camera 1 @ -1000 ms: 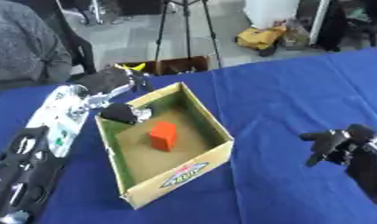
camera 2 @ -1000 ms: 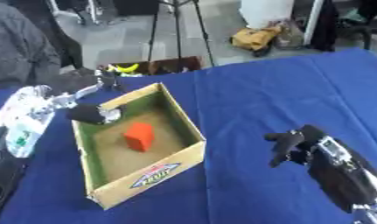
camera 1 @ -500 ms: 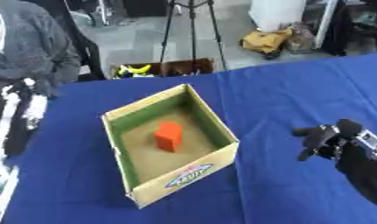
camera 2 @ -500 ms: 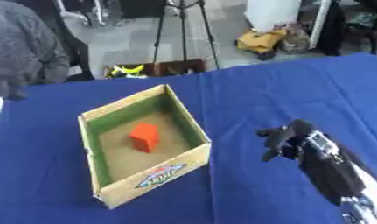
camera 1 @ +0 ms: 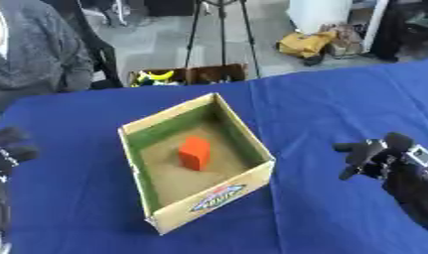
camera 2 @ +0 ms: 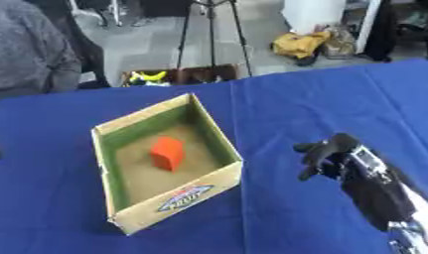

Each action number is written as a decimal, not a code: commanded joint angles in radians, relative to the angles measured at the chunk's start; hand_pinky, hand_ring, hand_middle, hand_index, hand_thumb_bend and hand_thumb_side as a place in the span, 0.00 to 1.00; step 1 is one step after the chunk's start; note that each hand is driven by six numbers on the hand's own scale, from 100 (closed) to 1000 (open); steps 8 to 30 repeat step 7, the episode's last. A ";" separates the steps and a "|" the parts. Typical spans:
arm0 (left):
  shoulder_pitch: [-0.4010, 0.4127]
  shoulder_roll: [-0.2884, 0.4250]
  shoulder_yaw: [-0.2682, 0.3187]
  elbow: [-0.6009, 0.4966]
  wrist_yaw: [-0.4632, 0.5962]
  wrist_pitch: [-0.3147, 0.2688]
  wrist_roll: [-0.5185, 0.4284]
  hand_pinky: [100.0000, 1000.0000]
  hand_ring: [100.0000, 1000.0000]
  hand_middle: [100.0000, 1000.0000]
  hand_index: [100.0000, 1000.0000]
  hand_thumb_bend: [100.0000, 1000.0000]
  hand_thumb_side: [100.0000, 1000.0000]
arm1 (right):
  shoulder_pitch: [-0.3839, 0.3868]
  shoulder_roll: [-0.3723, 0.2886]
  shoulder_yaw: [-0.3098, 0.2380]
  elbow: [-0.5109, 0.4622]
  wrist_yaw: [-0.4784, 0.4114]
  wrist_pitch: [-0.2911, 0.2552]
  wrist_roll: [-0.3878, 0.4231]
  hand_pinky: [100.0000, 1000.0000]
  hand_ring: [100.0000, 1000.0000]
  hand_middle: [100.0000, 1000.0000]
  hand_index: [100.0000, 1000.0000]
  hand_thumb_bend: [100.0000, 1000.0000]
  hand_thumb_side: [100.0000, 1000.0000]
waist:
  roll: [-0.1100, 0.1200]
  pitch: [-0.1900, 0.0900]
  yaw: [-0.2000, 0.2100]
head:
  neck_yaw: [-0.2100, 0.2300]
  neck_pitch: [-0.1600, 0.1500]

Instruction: Pick up objects on the table and place them in the box.

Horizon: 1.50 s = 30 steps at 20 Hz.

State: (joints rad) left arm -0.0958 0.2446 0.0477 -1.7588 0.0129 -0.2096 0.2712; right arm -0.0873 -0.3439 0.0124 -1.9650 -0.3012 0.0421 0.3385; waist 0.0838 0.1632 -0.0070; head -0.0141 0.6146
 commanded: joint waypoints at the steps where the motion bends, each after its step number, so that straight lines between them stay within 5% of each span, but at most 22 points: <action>1: 0.000 0.002 0.008 -0.005 0.012 -0.012 -0.009 0.62 0.56 0.61 0.77 0.12 1.00 | -0.008 -0.012 -0.009 -0.024 -0.003 -0.001 -0.006 0.52 0.83 0.50 0.50 0.00 0.86 | -0.004 -0.008 0.001 | 0.000 -0.002; 30: -0.001 -0.002 0.002 0.001 0.019 -0.016 -0.022 0.62 0.56 0.60 0.76 0.11 1.00 | -0.010 -0.011 -0.009 -0.026 -0.004 0.000 -0.009 0.52 0.83 0.50 0.50 0.00 0.86 | -0.006 -0.006 0.005 | 0.001 -0.002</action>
